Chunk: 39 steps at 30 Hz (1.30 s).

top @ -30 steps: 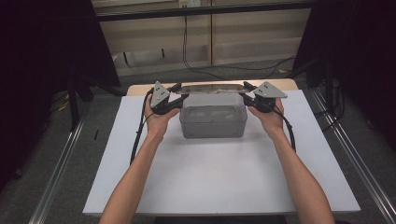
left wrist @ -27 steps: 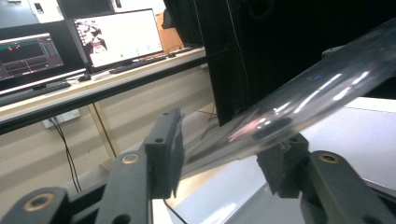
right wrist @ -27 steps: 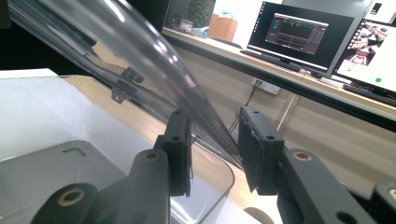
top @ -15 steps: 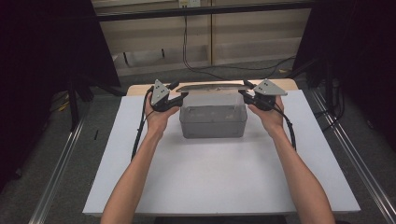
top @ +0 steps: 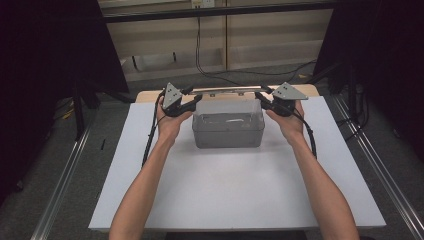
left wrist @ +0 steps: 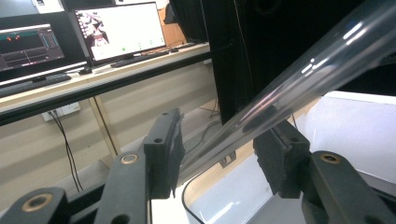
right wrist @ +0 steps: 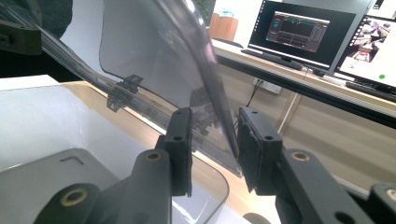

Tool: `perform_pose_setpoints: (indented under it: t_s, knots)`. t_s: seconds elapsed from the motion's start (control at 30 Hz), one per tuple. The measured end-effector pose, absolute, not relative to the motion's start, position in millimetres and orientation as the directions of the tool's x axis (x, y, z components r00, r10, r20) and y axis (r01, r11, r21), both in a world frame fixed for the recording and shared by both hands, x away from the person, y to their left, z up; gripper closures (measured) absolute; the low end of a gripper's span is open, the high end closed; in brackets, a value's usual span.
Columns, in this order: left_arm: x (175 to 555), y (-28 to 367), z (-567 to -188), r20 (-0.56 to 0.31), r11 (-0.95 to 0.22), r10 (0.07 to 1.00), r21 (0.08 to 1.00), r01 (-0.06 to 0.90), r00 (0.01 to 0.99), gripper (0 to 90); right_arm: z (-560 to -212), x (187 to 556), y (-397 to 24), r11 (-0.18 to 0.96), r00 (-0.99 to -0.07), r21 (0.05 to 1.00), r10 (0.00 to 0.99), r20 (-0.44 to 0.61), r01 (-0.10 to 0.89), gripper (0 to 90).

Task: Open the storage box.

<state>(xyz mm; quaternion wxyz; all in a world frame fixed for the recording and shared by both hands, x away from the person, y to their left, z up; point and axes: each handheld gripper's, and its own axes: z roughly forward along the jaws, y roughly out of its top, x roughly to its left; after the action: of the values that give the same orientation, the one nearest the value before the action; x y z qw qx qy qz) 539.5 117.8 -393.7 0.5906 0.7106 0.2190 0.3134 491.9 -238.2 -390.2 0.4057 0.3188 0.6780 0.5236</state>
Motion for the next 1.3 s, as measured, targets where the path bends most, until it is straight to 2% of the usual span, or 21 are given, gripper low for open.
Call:
perform_pose_setpoints:
  t_s: [0.37, 0.83, 1.1, 1.3]
  knots:
    - [545, 118, -398, 0.175, -0.202, 0.691, 0.978, -0.045, 0.701, 56.2, -390, 493, -238, 0.239, -0.466, 0.971, 0.859, -0.209, 0.005, 66.4]
    - [553, 119, -394, 0.168, -0.191, 0.685, 0.98, -0.047, 0.709, 67.6, -385, 502, -238, 0.223, -0.458, 0.975, 0.867, -0.195, 0.007, 67.2]
    - [558, 121, -390, 0.198, -0.23, 0.67, 0.972, -0.053, 0.715, 71.2, -383, 504, -238, 0.21, -0.455, 0.978, 0.871, -0.185, 0.005, 68.0]
    - [560, 121, -390, 0.19, -0.218, 0.671, 0.974, -0.055, 0.716, 72.8, -382, 508, -240, 0.204, -0.455, 0.979, 0.872, -0.178, 0.01, 62.2]
